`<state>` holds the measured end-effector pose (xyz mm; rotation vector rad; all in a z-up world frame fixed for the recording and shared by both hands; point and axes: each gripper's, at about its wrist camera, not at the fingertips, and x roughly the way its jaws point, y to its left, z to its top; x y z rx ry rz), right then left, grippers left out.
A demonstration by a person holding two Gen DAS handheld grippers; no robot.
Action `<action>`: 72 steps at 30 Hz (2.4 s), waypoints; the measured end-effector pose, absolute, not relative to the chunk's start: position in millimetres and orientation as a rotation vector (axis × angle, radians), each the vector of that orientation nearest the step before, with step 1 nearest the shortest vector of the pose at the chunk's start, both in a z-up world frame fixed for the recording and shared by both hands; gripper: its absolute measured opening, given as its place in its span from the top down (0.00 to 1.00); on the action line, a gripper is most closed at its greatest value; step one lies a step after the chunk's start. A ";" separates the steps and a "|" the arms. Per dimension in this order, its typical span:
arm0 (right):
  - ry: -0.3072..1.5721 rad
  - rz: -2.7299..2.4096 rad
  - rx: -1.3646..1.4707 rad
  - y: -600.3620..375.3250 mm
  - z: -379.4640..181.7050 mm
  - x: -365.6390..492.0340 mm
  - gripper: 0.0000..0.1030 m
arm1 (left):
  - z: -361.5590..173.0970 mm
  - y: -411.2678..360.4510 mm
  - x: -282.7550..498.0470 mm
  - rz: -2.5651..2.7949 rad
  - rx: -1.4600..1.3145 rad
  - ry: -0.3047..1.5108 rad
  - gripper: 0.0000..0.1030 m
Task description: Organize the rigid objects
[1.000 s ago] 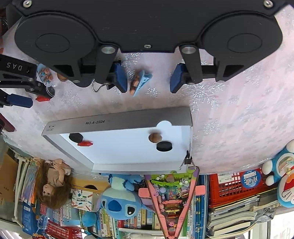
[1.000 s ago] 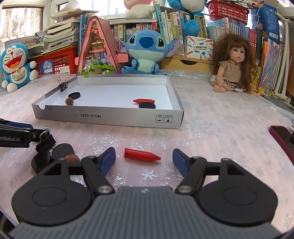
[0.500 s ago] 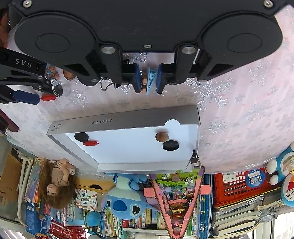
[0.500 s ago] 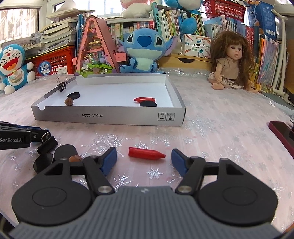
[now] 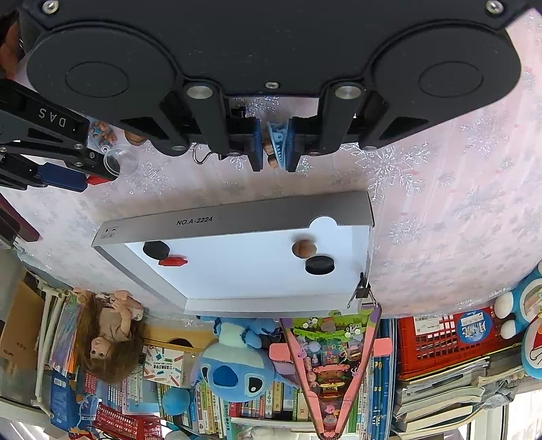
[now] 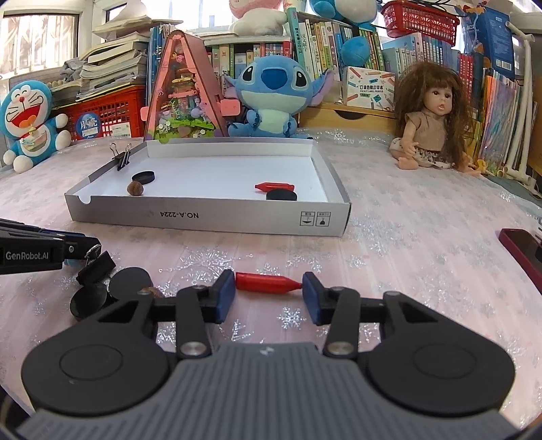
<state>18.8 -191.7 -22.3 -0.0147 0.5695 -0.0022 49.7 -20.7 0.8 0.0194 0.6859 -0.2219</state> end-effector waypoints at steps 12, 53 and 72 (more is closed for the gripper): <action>0.555 0.000 -0.026 -190.6 -18.0 18.9 0.53 | 8.2 -19.4 47.7 -0.226 0.015 0.670 0.88; 0.605 -0.071 0.089 -201.9 -23.2 49.5 0.43 | 40.4 -14.8 73.9 -0.229 -0.020 0.609 0.88; 0.496 -0.045 0.053 -208.5 16.2 60.1 0.53 | 55.7 -8.1 106.7 -0.212 -0.058 0.599 0.88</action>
